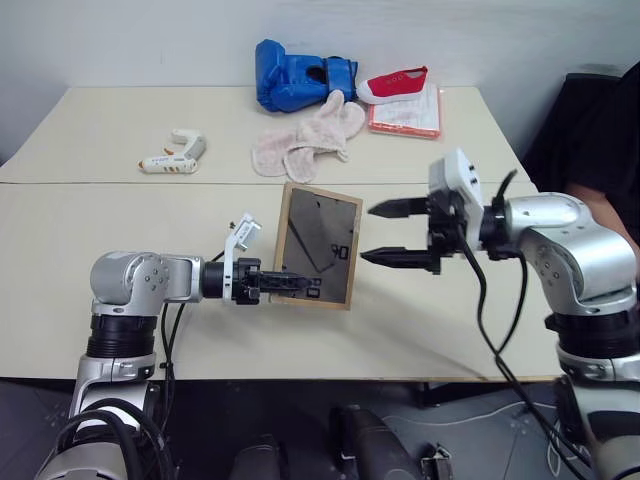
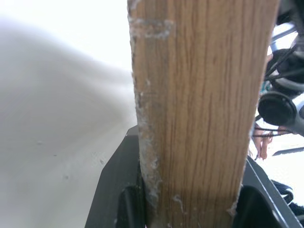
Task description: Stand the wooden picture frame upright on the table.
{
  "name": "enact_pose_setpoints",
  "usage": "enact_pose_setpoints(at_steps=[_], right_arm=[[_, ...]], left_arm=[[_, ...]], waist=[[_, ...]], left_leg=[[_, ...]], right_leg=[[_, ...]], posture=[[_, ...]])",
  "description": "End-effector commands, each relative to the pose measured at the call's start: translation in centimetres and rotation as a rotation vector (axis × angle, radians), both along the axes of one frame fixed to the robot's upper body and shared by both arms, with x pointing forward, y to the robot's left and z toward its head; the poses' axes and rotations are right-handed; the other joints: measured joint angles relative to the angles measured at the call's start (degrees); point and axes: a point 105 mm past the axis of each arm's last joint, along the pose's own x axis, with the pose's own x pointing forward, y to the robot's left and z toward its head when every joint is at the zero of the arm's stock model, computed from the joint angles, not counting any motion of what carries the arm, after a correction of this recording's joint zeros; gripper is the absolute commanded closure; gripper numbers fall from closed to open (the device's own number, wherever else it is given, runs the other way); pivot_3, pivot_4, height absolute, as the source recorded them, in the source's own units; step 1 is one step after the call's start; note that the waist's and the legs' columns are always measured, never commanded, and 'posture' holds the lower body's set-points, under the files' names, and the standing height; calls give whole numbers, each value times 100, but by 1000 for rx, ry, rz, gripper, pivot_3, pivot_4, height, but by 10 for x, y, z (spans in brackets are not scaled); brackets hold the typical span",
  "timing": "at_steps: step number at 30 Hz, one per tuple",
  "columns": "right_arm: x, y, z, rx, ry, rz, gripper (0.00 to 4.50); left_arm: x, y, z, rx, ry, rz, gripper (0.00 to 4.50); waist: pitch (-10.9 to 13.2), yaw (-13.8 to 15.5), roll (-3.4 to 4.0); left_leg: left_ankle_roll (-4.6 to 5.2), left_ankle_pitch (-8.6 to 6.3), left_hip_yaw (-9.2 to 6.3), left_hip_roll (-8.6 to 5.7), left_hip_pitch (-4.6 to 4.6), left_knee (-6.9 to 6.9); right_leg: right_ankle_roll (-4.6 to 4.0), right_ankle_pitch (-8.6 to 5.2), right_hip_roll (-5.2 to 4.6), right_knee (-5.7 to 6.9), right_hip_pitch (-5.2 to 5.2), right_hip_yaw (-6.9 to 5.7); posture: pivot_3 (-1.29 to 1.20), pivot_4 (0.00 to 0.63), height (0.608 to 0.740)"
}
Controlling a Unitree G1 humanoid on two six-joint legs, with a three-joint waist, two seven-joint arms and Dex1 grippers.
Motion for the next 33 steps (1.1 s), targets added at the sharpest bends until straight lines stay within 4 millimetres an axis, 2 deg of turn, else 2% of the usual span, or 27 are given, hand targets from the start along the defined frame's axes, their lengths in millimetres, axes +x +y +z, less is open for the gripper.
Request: enact_pose_setpoints(at_steps=[1,6,10,14,19,22,25,28,30,33], right_arm=[[5,12,11,43,1,-4,0],[12,34,3,25,-3,7,0],[-9,47,2,20,0,123,0],[-22,46,5,28,-7,157,0],[-24,27,11,25,-22,101,0],[-27,3,12,-4,-27,53,0],[-22,-21,10,-73,-89,-40,0],[-4,-41,5,-175,-342,-159,0],[8,-50,-3,-338,-705,-192,0],[4,-46,-26,-544,-1240,-20,0]], left_arm=[[-5,-5,19,-46,-78,-43,3230],[-9,-7,28,-59,-120,-80,3230],[-6,-8,24,-18,-130,-76,3230],[-2,-6,19,0,-125,-56,3230],[2,-2,17,4,-134,-29,3230],[5,1,18,1,-139,-18,3230],[7,2,19,2,-144,-15,3230],[8,4,23,-9,-140,-19,3230],[6,5,24,-15,-133,-26,3230],[4,6,26,-20,-126,-39,3230]], waist=[[0,7,0],[0,3,0],[0,-2,0],[0,0,0],[0,7,0],[1,15,-1],[2,28,-2],[2,10,-4],[4,0,-6],[6,-15,-10]], left_leg=[[2,-1,0,0,-2,0],[7,-3,0,0,-9,0],[6,-3,-1,1,-13,0],[6,-3,-2,2,-13,0],[7,-4,-2,1,-13,0],[7,-4,-3,0,-14,0],[12,-7,-4,0,-17,-1],[15,-9,-2,-1,-15,-1],[15,-9,0,-1,-16,-2],[14,-8,4,-6,-16,-6]], right_leg=[[0,0,0,-3,0,0],[0,0,-2,-10,-3,-1],[0,0,-2,-9,-7,-2],[0,0,-2,-9,-6,-3],[0,0,-2,-10,-5,-3],[0,0,-2,-12,-5,-3],[1,0,-2,-19,-4,-4],[2,1,-2,-21,-2,-2],[4,0,1,-21,-2,0],[9,0,2,-25,-4,5]], posture=[[0,150,740],[0,150,740],[0,150,740],[0,150,740],[0,150,740],[0,150,740],[0,150,740],[0,150,740],[0,150,740],[0,150,740]])
